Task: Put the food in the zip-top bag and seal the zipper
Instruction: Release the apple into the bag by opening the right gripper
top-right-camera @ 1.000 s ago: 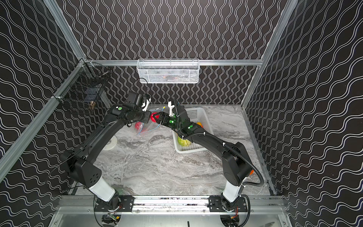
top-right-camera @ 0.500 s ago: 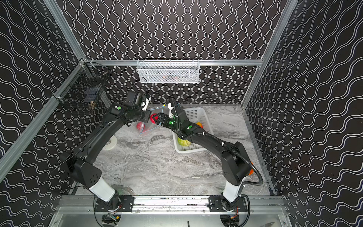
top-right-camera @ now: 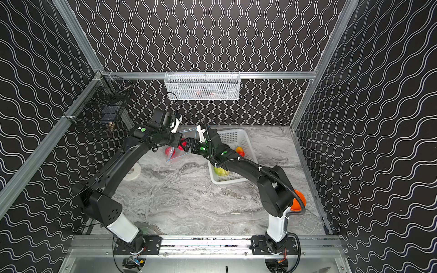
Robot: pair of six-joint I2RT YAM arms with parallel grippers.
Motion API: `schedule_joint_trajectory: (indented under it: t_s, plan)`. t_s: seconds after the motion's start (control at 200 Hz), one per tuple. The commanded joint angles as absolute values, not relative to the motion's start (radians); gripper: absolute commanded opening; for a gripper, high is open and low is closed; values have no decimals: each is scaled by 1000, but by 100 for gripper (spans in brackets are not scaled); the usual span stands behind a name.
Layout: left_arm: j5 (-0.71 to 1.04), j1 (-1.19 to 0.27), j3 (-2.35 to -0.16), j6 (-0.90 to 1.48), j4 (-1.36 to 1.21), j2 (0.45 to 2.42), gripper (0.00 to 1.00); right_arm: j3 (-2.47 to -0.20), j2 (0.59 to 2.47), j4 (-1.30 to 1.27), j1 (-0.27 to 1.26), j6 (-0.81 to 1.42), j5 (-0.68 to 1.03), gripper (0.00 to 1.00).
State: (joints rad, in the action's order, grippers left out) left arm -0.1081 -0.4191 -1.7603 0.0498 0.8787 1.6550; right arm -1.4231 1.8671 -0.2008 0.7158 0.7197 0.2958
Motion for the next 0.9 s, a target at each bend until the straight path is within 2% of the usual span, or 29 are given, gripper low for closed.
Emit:
schedule_joint_trajectory:
  t_s: [0.0, 0.295, 0.891]
  plan:
    - [-95, -418, -1769, 59, 880, 1657, 0, -1439, 1889, -293, 712, 689, 346, 98]
    - [-74, -416, -1790, 68, 893, 1672, 0, -1341, 1872, -424, 665, 693, 445, 98]
    - [-140, -416, -1782, 59, 879, 1667, 0, -1270, 1750, -262, 647, 649, 355, 99]
